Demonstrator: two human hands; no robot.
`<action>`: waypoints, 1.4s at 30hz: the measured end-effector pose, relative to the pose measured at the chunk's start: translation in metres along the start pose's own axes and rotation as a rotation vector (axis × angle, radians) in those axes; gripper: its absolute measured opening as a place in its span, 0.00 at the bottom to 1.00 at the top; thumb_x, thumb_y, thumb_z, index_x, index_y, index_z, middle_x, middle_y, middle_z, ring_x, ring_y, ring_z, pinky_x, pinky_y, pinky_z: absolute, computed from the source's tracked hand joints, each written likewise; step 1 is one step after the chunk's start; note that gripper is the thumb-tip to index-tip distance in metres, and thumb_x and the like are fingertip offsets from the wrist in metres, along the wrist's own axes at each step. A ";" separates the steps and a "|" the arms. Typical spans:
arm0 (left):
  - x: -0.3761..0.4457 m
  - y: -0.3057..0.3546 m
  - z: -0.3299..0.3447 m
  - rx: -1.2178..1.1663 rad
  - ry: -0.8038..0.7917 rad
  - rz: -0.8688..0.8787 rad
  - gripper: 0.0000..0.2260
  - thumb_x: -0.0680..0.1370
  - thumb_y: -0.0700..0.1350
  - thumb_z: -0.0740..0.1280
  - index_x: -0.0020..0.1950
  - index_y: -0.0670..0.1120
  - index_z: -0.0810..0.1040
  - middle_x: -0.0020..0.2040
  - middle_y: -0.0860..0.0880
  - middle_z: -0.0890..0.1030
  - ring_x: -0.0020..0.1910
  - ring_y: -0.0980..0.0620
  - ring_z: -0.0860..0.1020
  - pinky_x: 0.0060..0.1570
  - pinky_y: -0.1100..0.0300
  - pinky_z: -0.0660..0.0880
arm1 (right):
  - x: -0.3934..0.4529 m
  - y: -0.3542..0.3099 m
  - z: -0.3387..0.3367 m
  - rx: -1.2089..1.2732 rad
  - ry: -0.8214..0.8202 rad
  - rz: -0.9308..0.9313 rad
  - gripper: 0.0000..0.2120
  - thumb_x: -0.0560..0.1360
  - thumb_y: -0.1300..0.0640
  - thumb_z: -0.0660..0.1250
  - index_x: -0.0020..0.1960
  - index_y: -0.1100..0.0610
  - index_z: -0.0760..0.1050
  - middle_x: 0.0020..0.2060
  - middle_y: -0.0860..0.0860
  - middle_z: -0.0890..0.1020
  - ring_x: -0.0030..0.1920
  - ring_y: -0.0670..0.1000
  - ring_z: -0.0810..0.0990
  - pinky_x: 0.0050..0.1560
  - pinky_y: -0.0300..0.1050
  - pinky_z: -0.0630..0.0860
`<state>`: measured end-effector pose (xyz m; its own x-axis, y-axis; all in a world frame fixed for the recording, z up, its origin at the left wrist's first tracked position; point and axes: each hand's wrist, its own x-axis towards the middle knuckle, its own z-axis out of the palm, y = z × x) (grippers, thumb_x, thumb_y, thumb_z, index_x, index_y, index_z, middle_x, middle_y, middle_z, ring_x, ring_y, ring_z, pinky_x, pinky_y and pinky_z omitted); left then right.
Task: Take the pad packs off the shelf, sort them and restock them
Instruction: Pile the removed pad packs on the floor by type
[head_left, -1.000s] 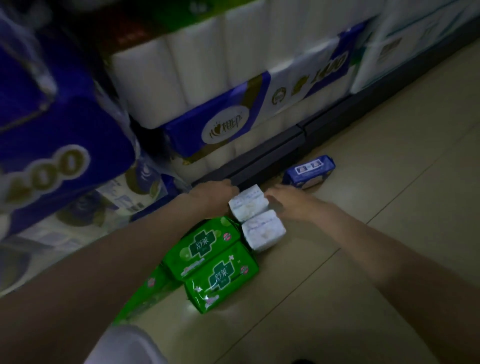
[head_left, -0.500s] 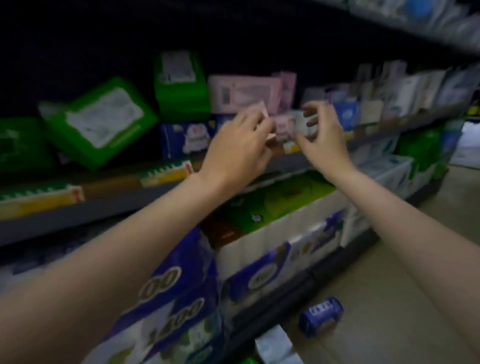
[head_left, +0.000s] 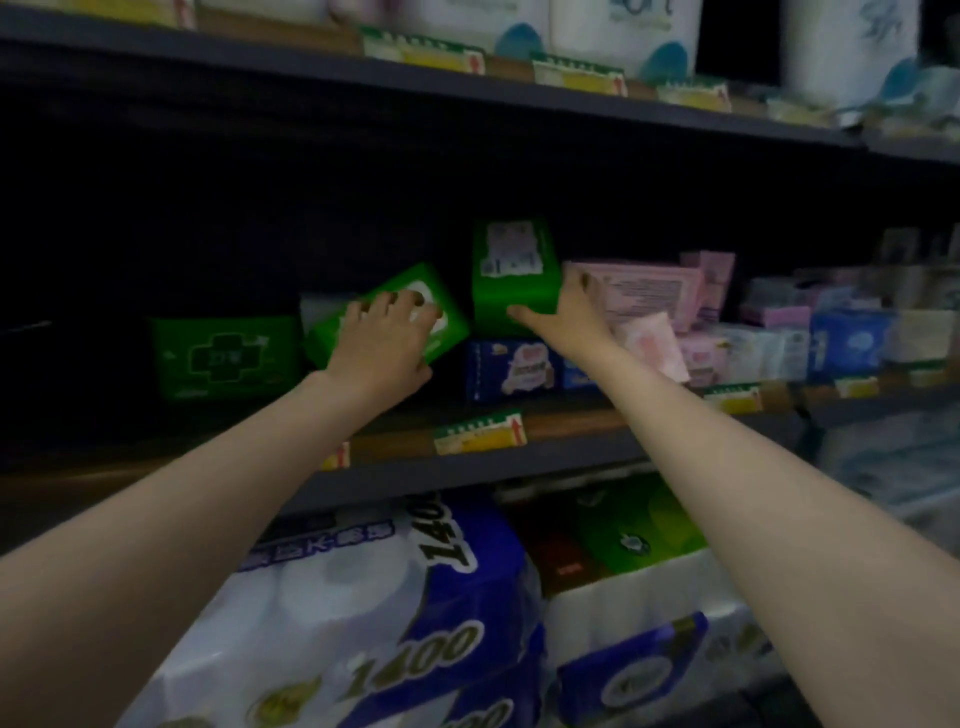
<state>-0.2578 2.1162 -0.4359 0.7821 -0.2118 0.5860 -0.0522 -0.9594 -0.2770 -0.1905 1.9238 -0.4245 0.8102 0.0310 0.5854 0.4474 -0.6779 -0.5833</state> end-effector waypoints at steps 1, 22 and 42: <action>-0.001 -0.011 0.002 0.009 -0.029 -0.037 0.28 0.77 0.50 0.64 0.74 0.49 0.57 0.74 0.45 0.59 0.72 0.44 0.58 0.65 0.50 0.58 | 0.006 -0.006 0.009 -0.105 0.002 -0.025 0.43 0.72 0.43 0.69 0.76 0.53 0.47 0.75 0.59 0.52 0.74 0.61 0.52 0.71 0.54 0.55; 0.030 -0.052 0.015 -0.586 -0.247 -0.224 0.27 0.71 0.53 0.72 0.65 0.52 0.62 0.66 0.42 0.68 0.62 0.42 0.71 0.54 0.53 0.71 | 0.038 -0.026 0.041 -0.283 -0.013 0.241 0.56 0.66 0.29 0.64 0.76 0.54 0.36 0.74 0.63 0.41 0.74 0.67 0.47 0.72 0.62 0.46; 0.036 -0.076 0.014 -0.776 -0.155 -0.382 0.24 0.69 0.59 0.71 0.57 0.48 0.68 0.60 0.45 0.74 0.61 0.42 0.71 0.57 0.53 0.71 | 0.007 0.004 -0.042 0.039 -0.221 0.252 0.49 0.63 0.35 0.71 0.74 0.60 0.57 0.69 0.58 0.68 0.66 0.58 0.70 0.63 0.48 0.70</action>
<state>-0.2172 2.1837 -0.4045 0.9050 0.1232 0.4072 -0.1329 -0.8274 0.5457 -0.1994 1.8905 -0.3990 0.9577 0.0272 0.2866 0.2334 -0.6561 -0.7177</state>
